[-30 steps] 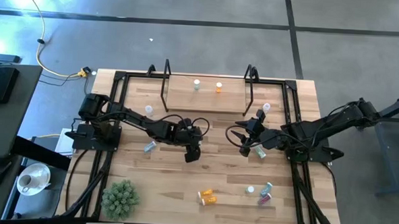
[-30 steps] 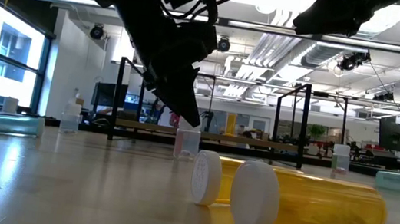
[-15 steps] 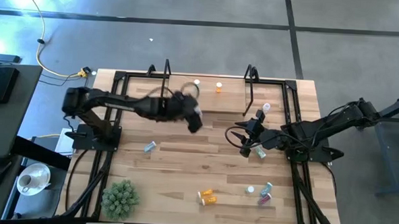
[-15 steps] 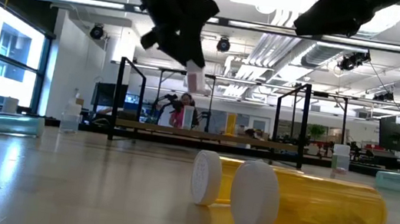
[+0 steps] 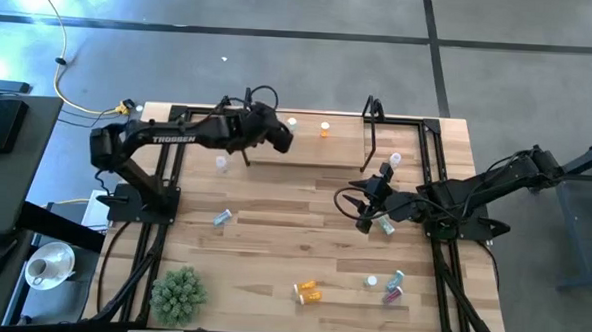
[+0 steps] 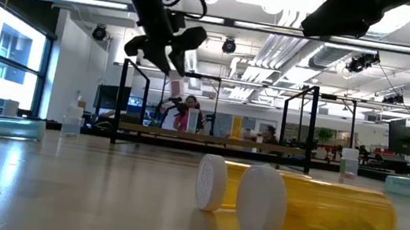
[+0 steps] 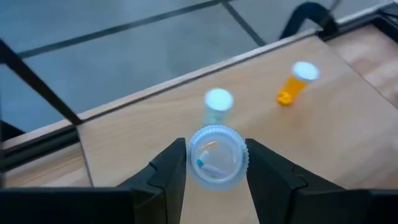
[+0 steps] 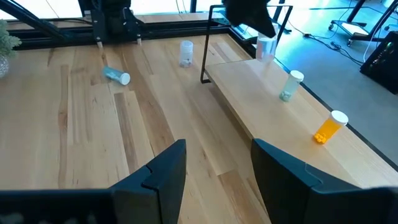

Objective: Pick and place medicine bottles onto shelf by color
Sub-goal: Put the bottom white pill bottle on the shelf

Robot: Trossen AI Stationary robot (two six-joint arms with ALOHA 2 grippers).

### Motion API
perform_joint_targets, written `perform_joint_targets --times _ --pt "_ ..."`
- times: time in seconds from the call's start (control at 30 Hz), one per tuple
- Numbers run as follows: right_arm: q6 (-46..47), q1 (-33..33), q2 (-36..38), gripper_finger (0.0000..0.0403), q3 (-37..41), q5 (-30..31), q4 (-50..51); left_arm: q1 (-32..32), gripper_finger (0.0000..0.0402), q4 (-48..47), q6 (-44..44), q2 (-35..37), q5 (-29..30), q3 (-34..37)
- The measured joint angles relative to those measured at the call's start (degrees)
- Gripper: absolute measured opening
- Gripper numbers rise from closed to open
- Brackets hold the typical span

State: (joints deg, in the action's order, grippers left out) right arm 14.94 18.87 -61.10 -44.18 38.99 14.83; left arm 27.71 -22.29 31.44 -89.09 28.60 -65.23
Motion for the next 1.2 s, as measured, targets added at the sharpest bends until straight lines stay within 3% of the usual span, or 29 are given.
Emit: perform_joint_targets --times 0.33,0.57,0.77,1.0,1.2 --pt "-0.02 -0.11 0.0 0.0172 0.0 0.01 -0.02 0.77 0.0129 -0.13 -0.13 -0.19 -1.6 -2.9" --pt "-0.02 -0.11 0.0 0.0172 0.0 0.01 -0.02 -1.81 0.0129 -0.03 -1.88 -0.16 -1.16 -8.85" --pt "-0.02 -0.11 0.0 0.0172 0.0 0.03 -0.02 -5.7 0.0129 -1.04 -4.69 -0.58 -1.17 -9.68" --pt "-0.02 -0.11 0.0 0.0172 0.0 0.02 -0.02 -7.39 0.0129 -11.04 -5.07 -4.23 -0.71 -9.66" --pt "-0.02 -0.11 0.0 0.0172 0.0 0.02 -0.02 -7.11 0.0129 -17.68 0.52 -8.13 1.07 -9.64"
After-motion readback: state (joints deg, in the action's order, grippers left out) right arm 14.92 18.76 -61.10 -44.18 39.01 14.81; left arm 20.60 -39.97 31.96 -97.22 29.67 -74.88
